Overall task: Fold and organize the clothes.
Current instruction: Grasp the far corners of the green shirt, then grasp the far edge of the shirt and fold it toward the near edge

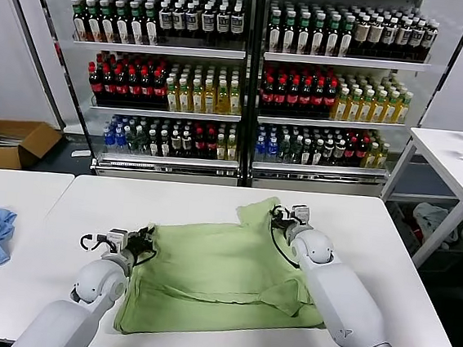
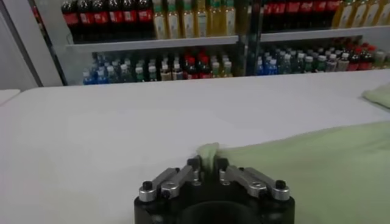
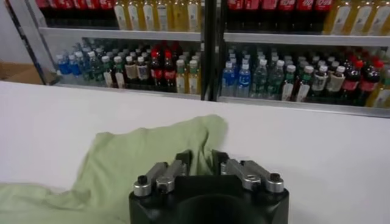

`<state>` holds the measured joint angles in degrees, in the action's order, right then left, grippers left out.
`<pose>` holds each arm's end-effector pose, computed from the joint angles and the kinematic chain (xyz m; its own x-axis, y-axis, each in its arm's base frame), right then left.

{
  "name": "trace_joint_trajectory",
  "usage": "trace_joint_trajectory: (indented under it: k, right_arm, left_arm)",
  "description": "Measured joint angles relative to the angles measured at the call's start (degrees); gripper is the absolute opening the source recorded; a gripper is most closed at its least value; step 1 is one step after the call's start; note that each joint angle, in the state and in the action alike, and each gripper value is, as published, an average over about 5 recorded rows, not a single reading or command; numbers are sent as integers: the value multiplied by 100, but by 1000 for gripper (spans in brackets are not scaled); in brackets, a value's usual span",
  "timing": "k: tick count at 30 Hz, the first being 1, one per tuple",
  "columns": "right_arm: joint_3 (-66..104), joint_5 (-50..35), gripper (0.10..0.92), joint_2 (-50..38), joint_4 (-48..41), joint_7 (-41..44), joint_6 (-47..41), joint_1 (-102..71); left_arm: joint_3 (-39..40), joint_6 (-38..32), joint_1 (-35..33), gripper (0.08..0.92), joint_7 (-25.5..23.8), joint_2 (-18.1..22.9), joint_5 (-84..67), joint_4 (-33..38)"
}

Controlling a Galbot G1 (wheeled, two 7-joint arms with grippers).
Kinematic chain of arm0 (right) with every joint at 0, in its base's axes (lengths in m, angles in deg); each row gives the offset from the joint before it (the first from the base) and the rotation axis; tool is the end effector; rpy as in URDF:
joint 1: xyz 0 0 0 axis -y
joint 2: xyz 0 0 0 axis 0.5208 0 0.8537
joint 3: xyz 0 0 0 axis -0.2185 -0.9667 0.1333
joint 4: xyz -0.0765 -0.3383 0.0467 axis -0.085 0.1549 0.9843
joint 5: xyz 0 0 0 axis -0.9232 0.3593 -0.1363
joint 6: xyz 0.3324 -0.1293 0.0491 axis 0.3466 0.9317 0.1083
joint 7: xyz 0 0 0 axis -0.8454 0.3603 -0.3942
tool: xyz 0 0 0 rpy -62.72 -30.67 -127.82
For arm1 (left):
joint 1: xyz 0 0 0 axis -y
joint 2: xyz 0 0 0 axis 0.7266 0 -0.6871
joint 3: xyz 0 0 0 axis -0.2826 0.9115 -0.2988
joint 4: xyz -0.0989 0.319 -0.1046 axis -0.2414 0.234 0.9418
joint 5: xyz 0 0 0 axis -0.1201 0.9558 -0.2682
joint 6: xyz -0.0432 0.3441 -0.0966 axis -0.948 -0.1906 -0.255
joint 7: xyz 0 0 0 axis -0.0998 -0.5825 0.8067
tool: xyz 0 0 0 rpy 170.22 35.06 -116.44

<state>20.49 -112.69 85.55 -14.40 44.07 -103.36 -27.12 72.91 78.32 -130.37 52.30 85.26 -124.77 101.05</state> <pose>0.5121 0.0022 -0.3027 -0.8148 -0.2208 0.5361 -0.2467 0.9688 0.0240 0.3793 0.0710 -0.3127 -0.8523 0.0814 0.5166 0.0767 0.9966 -0.0304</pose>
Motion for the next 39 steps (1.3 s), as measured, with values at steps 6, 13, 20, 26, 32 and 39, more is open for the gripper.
trace_joint_trajectory:
  k: [6, 13, 20, 26, 32, 39]
  right_arm:
    - [122, -148, 106, -200, 523, -72, 35, -154]
    - [414, -361, 106, -576, 1446, -187, -8, -538]
    - [877, -554, 106, -1071, 2581, -330, -59, -1287]
    - [1455, -630, 106, -1446, 3651, -413, -101, -2346]
    - [2029, -453, 106, -1530, 4478, -455, -104, -3561]
    - [2294, -37, 155, -1403, 4918, -551, -201, -4508]
  left_arm:
    - [-147, -160, -89, 83, 6, -89, -248, 252]
    - [-395, -213, -320, 83, 51, -242, -500, 764]
    - [-688, -208, -820, 83, 53, -328, -599, 1469]
    - [-868, -133, -1444, 83, 35, -340, -552, 2062]
    - [-918, -29, -1999, 83, 13, -371, -313, 2380]
    - [-874, -5, -2325, 191, -44, -326, 149, 2495]
